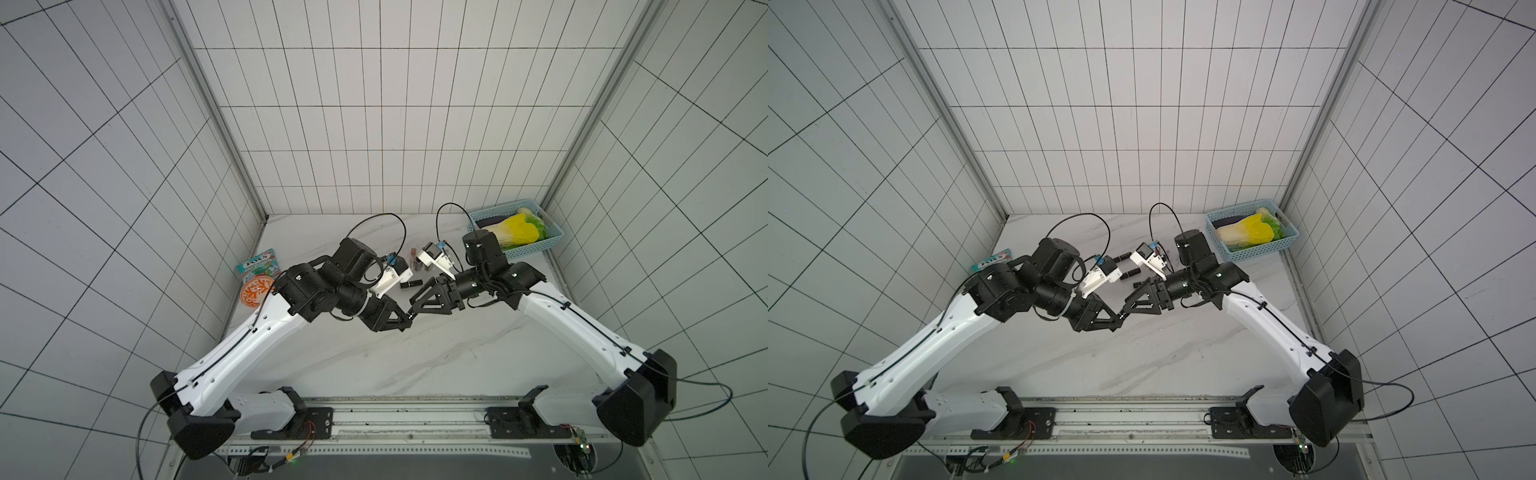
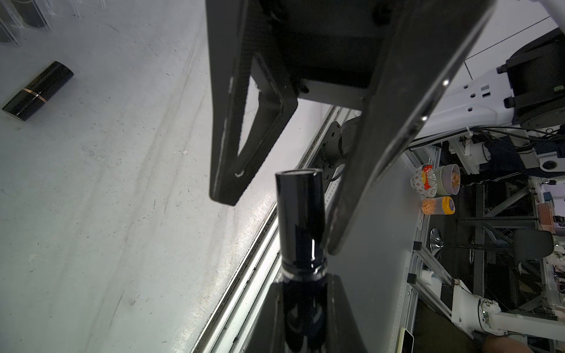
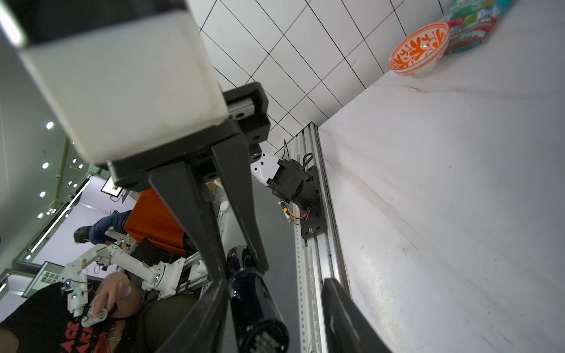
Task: Arrange the lipsticks in the organizer
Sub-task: Pick up the lipstick at the center of the board.
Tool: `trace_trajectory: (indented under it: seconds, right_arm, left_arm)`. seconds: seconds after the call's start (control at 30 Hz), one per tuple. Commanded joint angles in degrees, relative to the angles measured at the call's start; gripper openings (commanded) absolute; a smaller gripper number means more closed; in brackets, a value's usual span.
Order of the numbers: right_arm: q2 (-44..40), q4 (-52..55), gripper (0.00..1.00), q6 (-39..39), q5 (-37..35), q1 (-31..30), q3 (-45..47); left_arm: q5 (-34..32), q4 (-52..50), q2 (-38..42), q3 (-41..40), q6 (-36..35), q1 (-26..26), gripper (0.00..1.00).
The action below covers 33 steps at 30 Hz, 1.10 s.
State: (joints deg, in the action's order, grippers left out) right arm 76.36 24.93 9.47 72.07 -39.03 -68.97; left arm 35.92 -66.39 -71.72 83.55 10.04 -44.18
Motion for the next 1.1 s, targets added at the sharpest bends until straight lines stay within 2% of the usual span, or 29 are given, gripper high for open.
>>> trace_trajectory:
  seconds: [0.0,0.2,0.4,0.47,0.5,0.53,0.63,0.67,0.83,0.97,1.03,1.07]
  right_arm:
    - [-2.03,-7.81,0.43,4.59,3.01,-0.76,1.67]
    - [-3.71,-9.67,0.22,5.99,3.29,-1.93,3.56]
    - [-5.22,-9.84,0.21,6.71,2.19,-2.10,5.43]
    - [-5.90,-10.32,0.29,7.49,1.38,-2.19,5.92]
    - [-6.13,-10.63,0.41,7.97,1.10,-2.20,6.21]
    - [-6.31,-10.78,0.48,8.27,1.27,-2.21,6.39]
    - [-6.40,-10.80,0.53,8.28,1.51,-2.28,6.87]
    - [-6.43,-10.78,0.51,8.23,1.57,-2.37,7.07]
    - [-6.57,-10.85,0.27,8.19,1.22,-2.37,7.14]
    - [-6.90,-10.88,0.16,8.32,-0.10,-2.37,6.41]
    - [-7.14,-10.87,0.12,8.83,-1.19,-2.37,5.68]
    - [-7.42,-11.03,0.11,9.34,-2.37,-2.38,5.29]
  left_arm:
    - [0.51,2.10,0.62,-0.18,-1.08,-0.20,0.06]
    - [-0.82,2.41,0.45,0.21,-1.01,-0.21,0.06]
    - [-3.10,2.65,0.71,0.96,-0.64,-0.20,0.06]
    - [-3.40,2.76,0.60,1.16,-0.55,-0.13,0.06]
    - [-3.40,2.71,0.55,1.33,-0.55,-0.12,0.06]
    - [-3.36,2.76,0.44,1.44,-0.55,-0.18,0.06]
    - [-3.49,2.84,0.27,1.66,-0.55,-0.14,0.06]
    - [-3.40,2.84,0.27,1.70,-0.55,-0.15,0.06]
    - [-2.96,2.93,0.27,1.75,-0.55,-0.15,0.06]
    - [-2.97,2.76,0.48,1.62,-0.47,-0.20,0.08]
    - [-3.13,2.74,0.74,1.44,-0.46,-0.14,0.20]
    - [-3.31,2.91,0.92,1.37,-0.46,-0.20,0.34]
